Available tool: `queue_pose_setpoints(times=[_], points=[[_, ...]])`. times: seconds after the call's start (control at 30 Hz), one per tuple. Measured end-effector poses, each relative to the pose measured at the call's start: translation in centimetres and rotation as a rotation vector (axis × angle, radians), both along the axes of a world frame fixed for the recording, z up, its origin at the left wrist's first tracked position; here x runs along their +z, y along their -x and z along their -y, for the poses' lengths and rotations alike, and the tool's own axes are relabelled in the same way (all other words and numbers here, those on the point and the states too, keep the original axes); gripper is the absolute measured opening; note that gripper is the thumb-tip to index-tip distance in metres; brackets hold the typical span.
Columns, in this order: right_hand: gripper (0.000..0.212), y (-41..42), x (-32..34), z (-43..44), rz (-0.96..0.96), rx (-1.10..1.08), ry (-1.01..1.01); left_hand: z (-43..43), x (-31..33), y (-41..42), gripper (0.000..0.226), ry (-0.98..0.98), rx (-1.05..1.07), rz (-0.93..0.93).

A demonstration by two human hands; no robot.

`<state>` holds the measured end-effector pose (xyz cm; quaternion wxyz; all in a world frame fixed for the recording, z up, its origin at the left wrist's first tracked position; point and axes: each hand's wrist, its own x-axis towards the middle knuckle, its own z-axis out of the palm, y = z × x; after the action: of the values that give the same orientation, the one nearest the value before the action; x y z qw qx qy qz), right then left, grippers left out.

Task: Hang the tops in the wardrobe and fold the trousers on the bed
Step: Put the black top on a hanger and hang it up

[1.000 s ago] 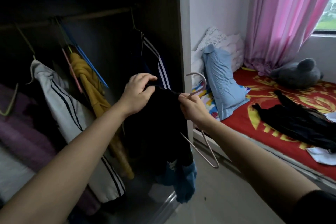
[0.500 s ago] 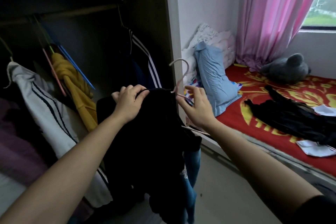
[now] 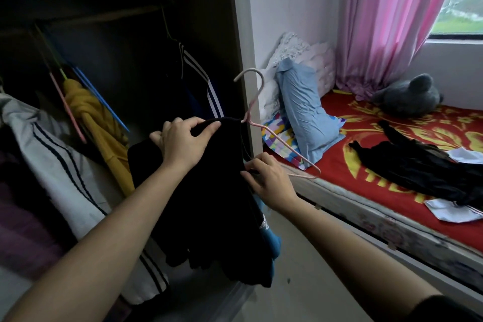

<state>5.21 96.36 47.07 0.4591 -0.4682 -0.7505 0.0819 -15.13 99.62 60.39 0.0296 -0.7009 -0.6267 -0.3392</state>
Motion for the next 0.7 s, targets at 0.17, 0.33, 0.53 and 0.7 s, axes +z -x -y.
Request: queue_pose_setpoints(times=[0.17,0.33,0.53,0.7], points=[[0.013,0.7,-1.1,1.3,-0.074,0.186,0.164,-0.3,-0.1,0.9,0.045,0.031,0.063,0.118],[0.034,-1.1,-2.6,0.8,0.057,0.206,0.595,-0.5,0.0,1.8,0.039,0.017,0.013,0.22],[0.014,-4.3,-3.1,0.1,0.413,0.107,0.688,0.0,-0.1,2.6,0.043,-0.067,0.006,0.154],[0.026,-8.7,-2.1,0.2,0.383,-0.091,0.55,0.0,-1.4,5.2,0.043,0.004,-0.018,0.138]])
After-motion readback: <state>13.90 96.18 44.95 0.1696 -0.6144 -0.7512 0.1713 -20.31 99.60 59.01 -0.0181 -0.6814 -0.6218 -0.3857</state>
